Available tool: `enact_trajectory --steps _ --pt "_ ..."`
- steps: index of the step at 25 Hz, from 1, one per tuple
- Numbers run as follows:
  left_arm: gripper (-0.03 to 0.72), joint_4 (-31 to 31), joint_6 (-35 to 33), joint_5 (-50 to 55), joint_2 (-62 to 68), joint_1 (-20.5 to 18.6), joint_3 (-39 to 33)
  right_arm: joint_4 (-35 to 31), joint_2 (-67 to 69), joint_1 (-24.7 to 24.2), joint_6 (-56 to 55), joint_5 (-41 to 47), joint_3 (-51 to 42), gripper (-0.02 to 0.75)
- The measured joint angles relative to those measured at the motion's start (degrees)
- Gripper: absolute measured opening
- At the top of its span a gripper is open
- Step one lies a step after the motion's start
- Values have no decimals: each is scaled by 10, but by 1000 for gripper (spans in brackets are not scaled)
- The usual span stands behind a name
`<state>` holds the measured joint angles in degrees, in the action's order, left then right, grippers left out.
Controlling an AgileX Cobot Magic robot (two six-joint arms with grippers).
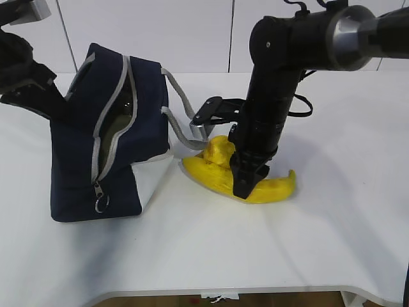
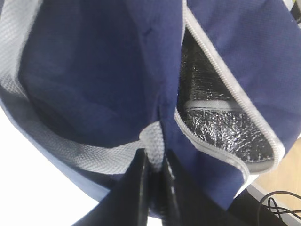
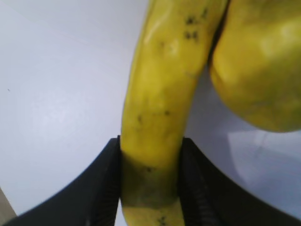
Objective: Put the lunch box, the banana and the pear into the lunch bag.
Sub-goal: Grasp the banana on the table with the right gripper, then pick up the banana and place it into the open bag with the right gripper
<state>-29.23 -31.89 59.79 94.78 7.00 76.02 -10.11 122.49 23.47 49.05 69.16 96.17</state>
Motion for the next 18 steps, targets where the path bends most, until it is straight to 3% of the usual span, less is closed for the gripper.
enact_trajectory --steps 8,18 --pt "12 1 0 0 0 0 0 -14 0 0 -8 4 28 269" --pt "12 1 0 2 0 0 0 -14 -22 0 -143 6 35 269"
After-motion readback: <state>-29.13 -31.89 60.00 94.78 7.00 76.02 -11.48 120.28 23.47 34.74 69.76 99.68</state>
